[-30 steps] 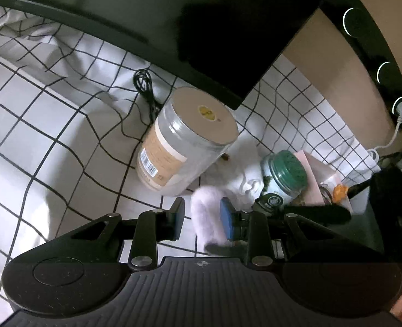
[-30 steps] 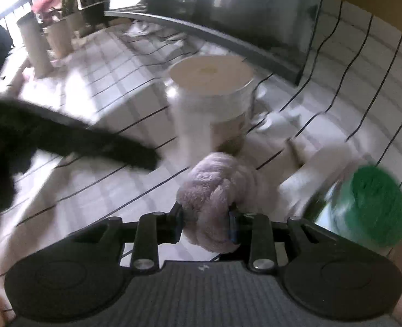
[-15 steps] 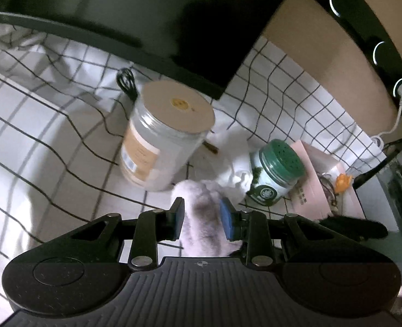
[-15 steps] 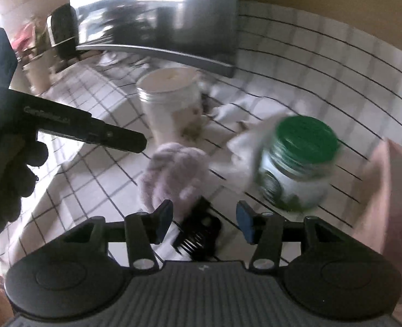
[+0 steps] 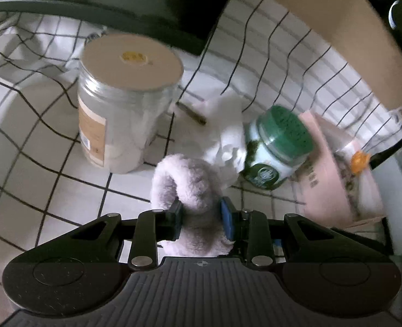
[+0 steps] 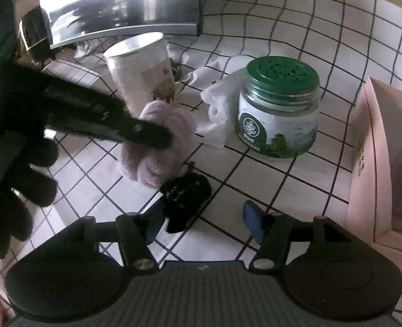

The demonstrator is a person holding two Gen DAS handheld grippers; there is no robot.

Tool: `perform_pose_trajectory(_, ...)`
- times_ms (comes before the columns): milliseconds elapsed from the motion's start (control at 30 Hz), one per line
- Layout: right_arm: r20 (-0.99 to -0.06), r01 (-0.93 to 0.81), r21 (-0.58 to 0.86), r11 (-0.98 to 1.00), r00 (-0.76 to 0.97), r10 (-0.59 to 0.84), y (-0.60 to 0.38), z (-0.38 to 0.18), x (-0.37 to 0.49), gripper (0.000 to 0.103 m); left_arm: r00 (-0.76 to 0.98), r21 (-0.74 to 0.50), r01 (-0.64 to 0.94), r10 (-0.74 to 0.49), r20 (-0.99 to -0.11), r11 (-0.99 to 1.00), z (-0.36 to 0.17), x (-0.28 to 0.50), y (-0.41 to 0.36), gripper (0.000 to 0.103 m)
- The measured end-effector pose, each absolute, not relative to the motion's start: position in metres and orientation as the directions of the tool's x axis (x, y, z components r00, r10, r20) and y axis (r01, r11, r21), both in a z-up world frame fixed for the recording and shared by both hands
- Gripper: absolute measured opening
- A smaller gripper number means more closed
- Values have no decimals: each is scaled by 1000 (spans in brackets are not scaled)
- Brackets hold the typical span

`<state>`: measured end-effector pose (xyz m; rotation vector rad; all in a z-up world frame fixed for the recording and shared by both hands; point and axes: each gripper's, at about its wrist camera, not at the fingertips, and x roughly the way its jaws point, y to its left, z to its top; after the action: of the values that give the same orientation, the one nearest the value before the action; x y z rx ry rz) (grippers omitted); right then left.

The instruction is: Organize soft objects

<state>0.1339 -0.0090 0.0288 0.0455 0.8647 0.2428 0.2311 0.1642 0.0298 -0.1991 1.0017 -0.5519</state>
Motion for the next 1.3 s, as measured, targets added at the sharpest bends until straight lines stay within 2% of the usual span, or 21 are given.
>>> perform_pose_trajectory(200, -725, -199, 112, 974, 654, 217, 0, 22, 128, 77, 433, -368, 380, -515, -740, 849, 28, 229, 158, 32)
perform_pose_trajectory(300, -716, -195, 128, 972, 660, 227, 2, 19, 127, 87, 437, -361, 389, -515, -738, 848, 28, 228, 158, 32)
perform_pose_trajectory(333, -718, -193, 138, 971, 656, 233, 2, 19, 128, 93, 442, -350, 402, -514, -735, 846, 28, 226, 157, 32)
perform_pose_trajectory(367, -722, -193, 150, 970, 649, 241, 3, 18, 129, 99, 449, -340, 411, -512, -732, 846, 27, 225, 157, 30)
perform_pose_trajectory(433, -732, -187, 161, 969, 636, 245, 5, 17, 129, 103, 460, -350, 409, -521, -719, 843, 25, 225, 160, 25)
perform_pose_trajectory(500, -743, -197, 142, 970, 627, 236, 9, 16, 129, 103, 460, -381, 395, -539, -706, 836, 25, 224, 169, 20)
perform_pose_trajectory(567, -760, -221, 106, 969, 611, 222, 14, 16, 131, 100, 465, -411, 362, -544, -698, 836, 27, 223, 180, 18)
perform_pose_trajectory(633, -755, -197, 109, 974, 621, 210, 14, 19, 130, 88, 498, -400, 343, -526, -690, 850, 33, 219, 192, 17)
perform_pose_trajectory(700, -738, -176, 143, 974, 636, 224, 11, 23, 130, 86, 523, -391, 327, -510, -683, 860, 39, 215, 204, 17)
perform_pose_trajectory(867, -722, -142, 143, 980, 662, 201, 16, 31, 130, 65, 563, -391, 263, -469, -680, 882, 45, 205, 234, 16)
perform_pose_trajectory(933, -740, -120, 137, 983, 647, 182, 21, 30, 133, 61, 563, -370, 241, -440, -700, 897, 42, 202, 242, 17)
perform_pose_trajectory(1033, -763, -85, 134, 987, 627, 157, 24, 28, 133, 61, 559, -298, 213, -366, -744, 931, 34, 198, 248, 18)
perform_pose_trajectory(1233, -780, -45, 102, 994, 616, 108, 29, 27, 123, 61, 565, -230, 244, -331, -756, 942, 33, 193, 238, 20)
perform_pose_trajectory(1300, -782, -39, 92, 995, 616, 97, 31, 27, 120, 62, 554, -236, 291, -364, -749, 927, 31, 190, 233, 20)
